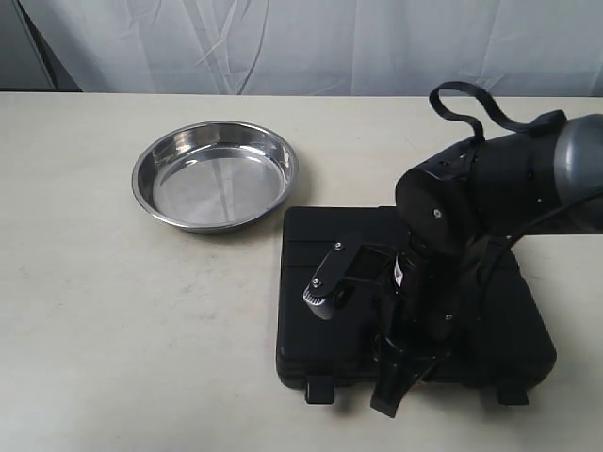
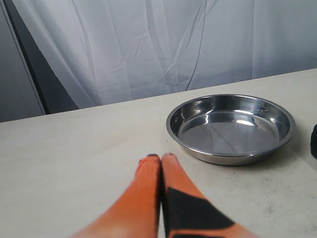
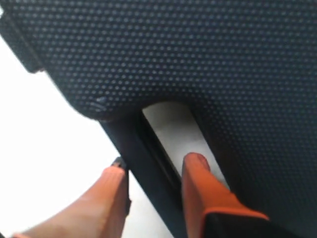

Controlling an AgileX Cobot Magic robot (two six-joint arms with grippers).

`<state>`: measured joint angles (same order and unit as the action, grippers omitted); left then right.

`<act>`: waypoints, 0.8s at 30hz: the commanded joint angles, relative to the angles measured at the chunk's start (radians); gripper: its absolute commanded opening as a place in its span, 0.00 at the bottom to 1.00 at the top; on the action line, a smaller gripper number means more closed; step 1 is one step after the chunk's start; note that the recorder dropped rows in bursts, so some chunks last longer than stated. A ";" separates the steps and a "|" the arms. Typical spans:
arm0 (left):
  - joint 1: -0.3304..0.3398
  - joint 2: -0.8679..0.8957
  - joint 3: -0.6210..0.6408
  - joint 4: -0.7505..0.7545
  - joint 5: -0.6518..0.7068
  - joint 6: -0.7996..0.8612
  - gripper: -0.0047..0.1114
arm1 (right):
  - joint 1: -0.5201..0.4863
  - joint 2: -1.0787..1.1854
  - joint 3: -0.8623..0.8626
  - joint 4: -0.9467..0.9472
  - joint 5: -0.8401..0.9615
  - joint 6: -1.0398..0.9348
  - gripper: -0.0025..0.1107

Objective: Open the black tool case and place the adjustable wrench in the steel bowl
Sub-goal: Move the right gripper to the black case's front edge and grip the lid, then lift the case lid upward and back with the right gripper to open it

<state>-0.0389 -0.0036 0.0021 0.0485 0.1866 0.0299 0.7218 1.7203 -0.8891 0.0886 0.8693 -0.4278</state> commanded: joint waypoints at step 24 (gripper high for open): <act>-0.004 0.004 -0.002 -0.002 -0.006 0.000 0.04 | 0.000 -0.465 -0.030 -0.415 -0.083 0.262 0.01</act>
<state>-0.0389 -0.0036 0.0021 0.0485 0.1866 0.0299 0.7258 1.2778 -0.9043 -0.1823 0.8086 -0.2645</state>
